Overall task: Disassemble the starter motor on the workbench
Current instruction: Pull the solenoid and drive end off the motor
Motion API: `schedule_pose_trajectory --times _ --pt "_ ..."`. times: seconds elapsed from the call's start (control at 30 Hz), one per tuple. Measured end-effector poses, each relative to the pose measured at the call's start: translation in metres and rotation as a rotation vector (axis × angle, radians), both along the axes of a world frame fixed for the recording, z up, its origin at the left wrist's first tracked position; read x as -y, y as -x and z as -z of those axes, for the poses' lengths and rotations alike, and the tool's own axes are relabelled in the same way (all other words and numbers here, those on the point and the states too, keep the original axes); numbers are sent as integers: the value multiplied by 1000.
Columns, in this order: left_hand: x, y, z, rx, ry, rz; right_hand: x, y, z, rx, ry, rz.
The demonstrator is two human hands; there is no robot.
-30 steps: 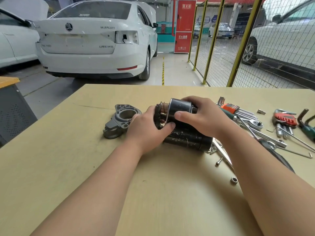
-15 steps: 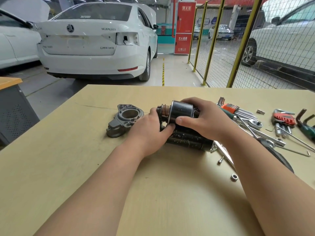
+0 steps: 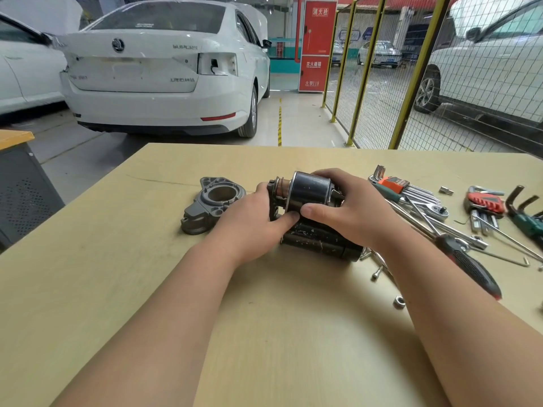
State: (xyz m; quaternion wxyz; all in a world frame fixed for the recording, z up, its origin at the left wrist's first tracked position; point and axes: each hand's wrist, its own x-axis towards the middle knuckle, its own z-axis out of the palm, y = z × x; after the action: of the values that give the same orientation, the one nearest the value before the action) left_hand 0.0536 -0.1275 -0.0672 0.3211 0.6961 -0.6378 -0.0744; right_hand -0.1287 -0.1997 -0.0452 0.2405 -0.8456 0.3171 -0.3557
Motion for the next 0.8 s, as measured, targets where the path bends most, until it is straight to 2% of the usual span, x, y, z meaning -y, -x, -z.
schedule_pose_trajectory --times 0.13,0.23,0.33,0.47,0.6,0.67,0.8 --pt "-8 -15 -6 -150 -19 105 1 3 -1 7 -16 -92" --pt "-12 -23 -12 -264 -46 195 6 11 -11 -92 -75 -169" --pt "-14 -18 -18 -305 -28 240 13 22 -21 -217 -81 -152" --pt "-15 0 -18 -29 89 224 9 25 -21 -384 101 -110" --pt "-12 10 -7 82 182 272 5 22 -14 -524 449 -80" --pt "-10 11 -4 104 218 280 8 21 -10 -518 565 -102" --pt "-10 14 0 240 315 254 12 16 4 -391 652 -105"
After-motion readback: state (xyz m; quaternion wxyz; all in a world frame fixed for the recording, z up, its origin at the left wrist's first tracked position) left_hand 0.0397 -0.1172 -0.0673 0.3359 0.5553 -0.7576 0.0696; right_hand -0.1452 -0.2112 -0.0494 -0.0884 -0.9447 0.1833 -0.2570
